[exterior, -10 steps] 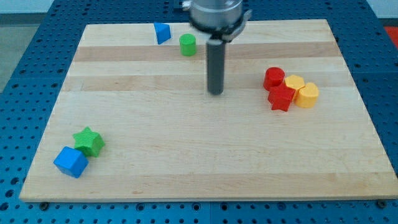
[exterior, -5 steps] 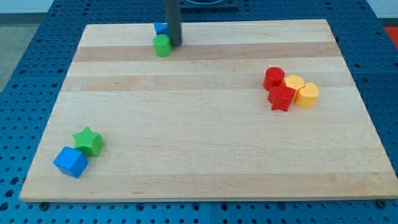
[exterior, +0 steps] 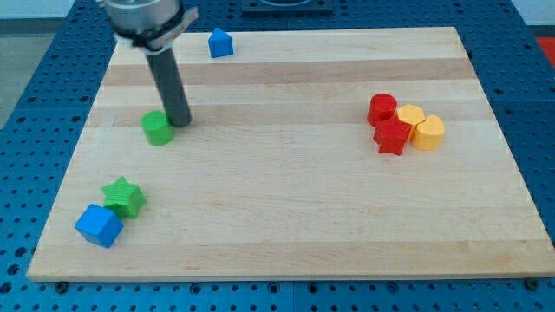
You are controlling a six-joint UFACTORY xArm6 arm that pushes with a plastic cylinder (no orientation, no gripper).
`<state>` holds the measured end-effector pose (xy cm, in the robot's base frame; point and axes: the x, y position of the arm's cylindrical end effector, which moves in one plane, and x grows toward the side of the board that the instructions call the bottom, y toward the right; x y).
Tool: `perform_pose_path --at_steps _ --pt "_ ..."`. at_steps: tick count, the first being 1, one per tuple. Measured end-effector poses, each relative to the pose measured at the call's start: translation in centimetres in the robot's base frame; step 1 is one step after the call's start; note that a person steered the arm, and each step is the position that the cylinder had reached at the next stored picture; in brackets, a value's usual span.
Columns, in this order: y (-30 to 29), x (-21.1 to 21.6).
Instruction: Place the green circle towards the top right of the green star
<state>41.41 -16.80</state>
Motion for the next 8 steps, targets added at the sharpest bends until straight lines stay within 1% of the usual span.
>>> perform_pose_path --at_steps 1,2,3,4,5,6,7,8 --pt "-0.9 -0.6" --pt "-4.4 0.1" --pt "-6.3 -1.5" --pt "-9.3 -2.3" --pt "-10.2 0.8" --pt "-9.4 1.6" --pt "-7.6 0.2" --pt "-6.7 4.0"
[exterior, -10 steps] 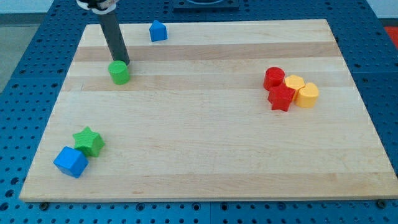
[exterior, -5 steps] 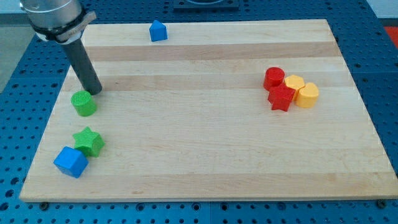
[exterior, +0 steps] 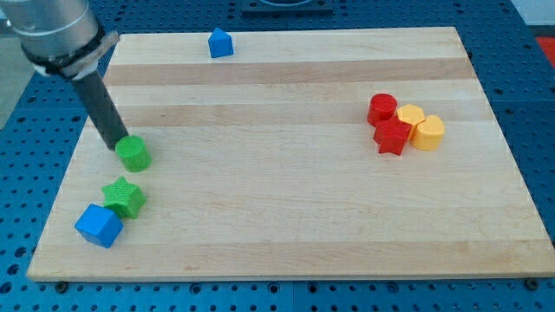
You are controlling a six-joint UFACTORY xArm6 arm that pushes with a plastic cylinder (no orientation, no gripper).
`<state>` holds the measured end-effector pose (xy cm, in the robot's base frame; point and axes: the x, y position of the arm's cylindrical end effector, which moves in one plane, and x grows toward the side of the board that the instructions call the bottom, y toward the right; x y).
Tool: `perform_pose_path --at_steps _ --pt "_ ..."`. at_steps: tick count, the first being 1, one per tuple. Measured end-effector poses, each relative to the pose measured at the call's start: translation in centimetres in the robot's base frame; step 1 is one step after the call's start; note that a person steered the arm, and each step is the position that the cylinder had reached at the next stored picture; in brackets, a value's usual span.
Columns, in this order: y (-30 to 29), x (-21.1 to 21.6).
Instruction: Place the green circle towards the top right of the green star
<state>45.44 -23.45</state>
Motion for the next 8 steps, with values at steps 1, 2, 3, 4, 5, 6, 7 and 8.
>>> perform_pose_path --at_steps 1,2,3,4,5,6,7,8 --pt "0.0 2.3" --pt "2.1 1.3" --pt "4.6 0.2" --pt "6.6 -1.0" --pt "8.4 -3.6" --pt "9.4 -1.1" --pt "9.4 0.9" --pt "8.8 1.5"
